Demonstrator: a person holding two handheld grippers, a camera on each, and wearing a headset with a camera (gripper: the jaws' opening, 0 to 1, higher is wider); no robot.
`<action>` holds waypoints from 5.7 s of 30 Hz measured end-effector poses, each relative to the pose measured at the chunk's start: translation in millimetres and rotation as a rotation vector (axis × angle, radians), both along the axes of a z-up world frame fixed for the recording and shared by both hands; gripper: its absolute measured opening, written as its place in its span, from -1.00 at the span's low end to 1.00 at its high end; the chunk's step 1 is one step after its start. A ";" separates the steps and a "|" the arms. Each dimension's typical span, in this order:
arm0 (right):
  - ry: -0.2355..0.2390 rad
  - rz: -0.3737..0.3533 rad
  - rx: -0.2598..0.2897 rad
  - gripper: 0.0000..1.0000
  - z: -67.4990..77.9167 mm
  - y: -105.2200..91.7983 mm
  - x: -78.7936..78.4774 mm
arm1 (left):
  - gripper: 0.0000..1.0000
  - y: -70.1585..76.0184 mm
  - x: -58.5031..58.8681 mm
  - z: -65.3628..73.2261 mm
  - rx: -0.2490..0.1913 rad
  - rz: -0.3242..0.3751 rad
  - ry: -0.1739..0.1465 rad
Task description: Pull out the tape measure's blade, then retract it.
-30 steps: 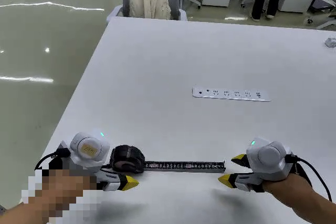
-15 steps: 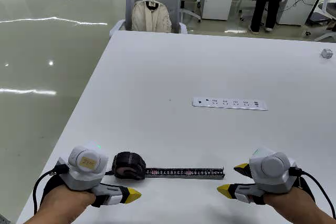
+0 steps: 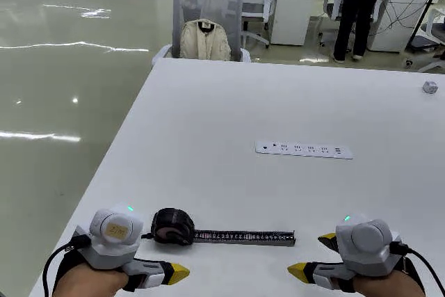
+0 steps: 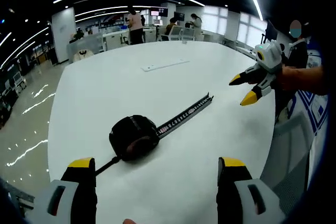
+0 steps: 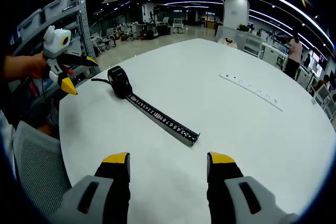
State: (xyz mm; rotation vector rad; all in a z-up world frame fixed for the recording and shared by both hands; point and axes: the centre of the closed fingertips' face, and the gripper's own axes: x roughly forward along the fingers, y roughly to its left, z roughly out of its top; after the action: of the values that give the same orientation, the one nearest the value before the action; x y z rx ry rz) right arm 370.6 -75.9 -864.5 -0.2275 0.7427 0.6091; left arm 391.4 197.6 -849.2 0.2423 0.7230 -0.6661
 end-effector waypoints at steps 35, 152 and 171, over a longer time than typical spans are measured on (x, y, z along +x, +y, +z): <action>-0.027 -0.047 0.088 0.55 33.9 4.3 -57.2 | 1.00 -3.3 -67.3 38.7 -0.034 0.151 -0.060; 0.022 -0.134 0.082 0.76 76.9 -2.0 -85.5 | 1.00 8.0 -84.7 76.7 -0.060 0.380 -0.035; 0.028 -0.055 0.081 0.70 71.3 -5.1 -72.2 | 1.00 -1.7 -72.2 75.8 -0.059 0.421 -0.040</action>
State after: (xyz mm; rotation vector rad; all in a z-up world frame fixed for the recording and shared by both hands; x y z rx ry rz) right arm 298.4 -81.0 -793.2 -0.1231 0.7471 0.5897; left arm 319.2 195.8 -773.4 0.0449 0.6877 -0.2801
